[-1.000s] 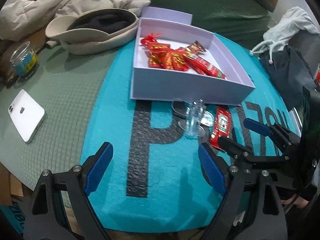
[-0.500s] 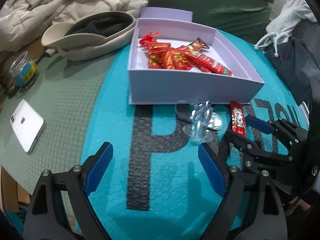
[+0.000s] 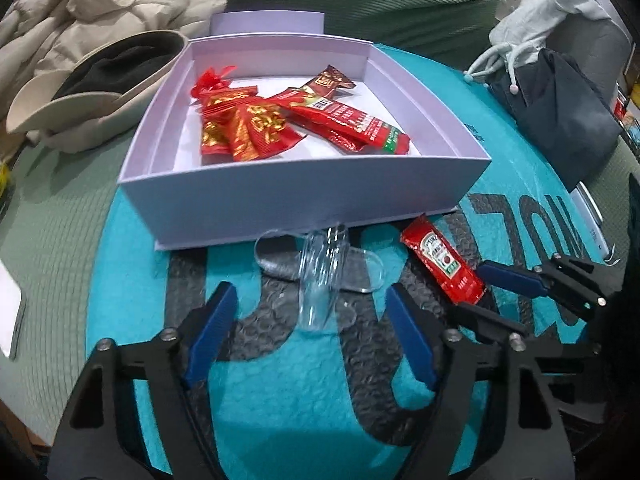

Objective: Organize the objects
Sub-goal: 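Grasp clear plastic item with left gripper while right grasps red Heinz ketchup packet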

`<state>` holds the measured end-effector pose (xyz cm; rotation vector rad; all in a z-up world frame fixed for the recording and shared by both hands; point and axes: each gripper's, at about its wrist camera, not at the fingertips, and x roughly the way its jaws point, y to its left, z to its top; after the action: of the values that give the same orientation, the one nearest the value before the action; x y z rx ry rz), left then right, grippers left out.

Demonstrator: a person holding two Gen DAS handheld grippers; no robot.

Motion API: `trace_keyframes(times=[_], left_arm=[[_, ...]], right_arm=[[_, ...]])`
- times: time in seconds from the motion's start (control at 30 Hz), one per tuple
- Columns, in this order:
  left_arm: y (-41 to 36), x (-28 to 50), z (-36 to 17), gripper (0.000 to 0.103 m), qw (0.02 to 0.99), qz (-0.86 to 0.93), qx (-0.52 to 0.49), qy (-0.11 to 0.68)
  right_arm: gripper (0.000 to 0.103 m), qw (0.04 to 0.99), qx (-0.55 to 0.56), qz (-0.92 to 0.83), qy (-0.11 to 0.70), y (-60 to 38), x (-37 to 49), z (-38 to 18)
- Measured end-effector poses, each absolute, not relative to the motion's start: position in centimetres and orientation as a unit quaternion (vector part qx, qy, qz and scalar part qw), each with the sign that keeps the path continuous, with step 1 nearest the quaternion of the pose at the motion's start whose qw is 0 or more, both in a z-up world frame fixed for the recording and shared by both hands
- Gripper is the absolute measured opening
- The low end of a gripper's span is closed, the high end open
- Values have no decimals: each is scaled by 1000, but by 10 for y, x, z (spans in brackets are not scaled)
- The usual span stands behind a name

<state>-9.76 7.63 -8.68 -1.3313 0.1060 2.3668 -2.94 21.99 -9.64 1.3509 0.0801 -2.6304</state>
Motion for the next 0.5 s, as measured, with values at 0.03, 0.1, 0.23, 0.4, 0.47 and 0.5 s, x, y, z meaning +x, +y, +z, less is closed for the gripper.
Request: trace_keyframes(times=[0.03, 0.1, 0.23, 0.4, 0.47, 0.5], left_arm=[[78, -100, -88, 63, 210, 852, -477, 43], [81, -103, -89, 54, 213, 852, -476, 46], [84, -105, -90, 44, 226, 852, -470, 52], [87, -102, -91, 44, 235, 853, -462, 59], [86, -102, -91, 42, 236, 853, -462, 58], [86, -101, -91, 41, 237, 852, -463, 56]], right_arm=[[39, 94, 456, -885, 23, 221, -30, -96], [40, 100, 457, -884, 18, 221, -33, -96], [47, 101, 455, -884, 20, 220, -40, -96], [49, 81, 453, -888, 9, 221, -52, -98], [49, 76, 450, -890, 15, 219, -55, -99], [49, 75, 451, -889, 19, 217, -56, -99]])
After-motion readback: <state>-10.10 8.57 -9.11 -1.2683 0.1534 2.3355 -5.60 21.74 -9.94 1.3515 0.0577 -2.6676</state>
